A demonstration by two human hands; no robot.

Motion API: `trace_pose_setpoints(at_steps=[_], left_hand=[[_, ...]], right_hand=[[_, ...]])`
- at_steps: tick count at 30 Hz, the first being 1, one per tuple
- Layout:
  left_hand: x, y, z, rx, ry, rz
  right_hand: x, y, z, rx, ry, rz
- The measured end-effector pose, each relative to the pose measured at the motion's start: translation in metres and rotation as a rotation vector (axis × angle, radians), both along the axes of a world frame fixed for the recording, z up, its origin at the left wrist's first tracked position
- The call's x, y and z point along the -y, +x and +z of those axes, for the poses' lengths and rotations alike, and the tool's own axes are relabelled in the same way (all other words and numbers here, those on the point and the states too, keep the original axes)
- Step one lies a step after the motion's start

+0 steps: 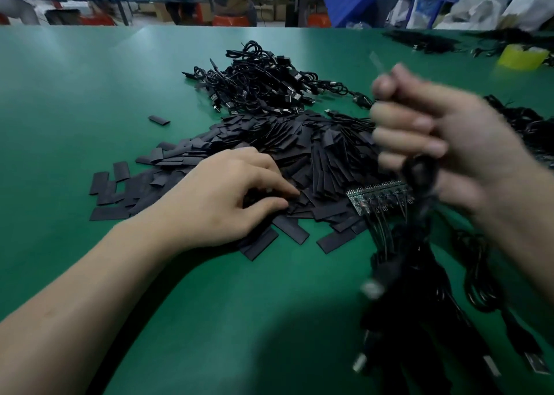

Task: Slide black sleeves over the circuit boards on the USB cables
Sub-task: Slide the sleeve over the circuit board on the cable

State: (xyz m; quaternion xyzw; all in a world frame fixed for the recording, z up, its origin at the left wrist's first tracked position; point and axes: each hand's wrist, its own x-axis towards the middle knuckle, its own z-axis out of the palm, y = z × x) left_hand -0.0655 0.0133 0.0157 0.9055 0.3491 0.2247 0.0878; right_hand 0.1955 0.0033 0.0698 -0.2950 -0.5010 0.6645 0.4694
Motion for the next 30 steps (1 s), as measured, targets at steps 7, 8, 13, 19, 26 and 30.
trace_pose_setpoints(at_steps=[7, 8, 13, 19, 26, 30], left_hand=[[-0.001, 0.000, 0.000, -0.037, 0.075, -0.003], [-0.001, 0.000, 0.001, -0.043, 0.072, 0.001], [-0.002, -0.001, 0.001, -0.012, 0.042, 0.000], [-0.006, -0.006, 0.000, 0.006, -0.019, -0.024], [-0.003, 0.004, -0.002, 0.442, -0.172, 0.085], [0.003, 0.016, -0.005, 0.605, -0.316, 0.097]], right_hand=[[-0.001, 0.016, 0.007, 0.648, 0.280, -0.206], [0.002, 0.008, 0.001, 0.803, 0.336, -0.198], [0.006, -0.023, -0.022, 0.969, 0.360, -0.097], [0.005, -0.019, -0.029, 0.903, 0.320, -0.103], [0.004, -0.018, -0.037, 0.950, 0.439, -0.105], [0.002, -0.019, -0.039, 0.894, 0.424, -0.082]])
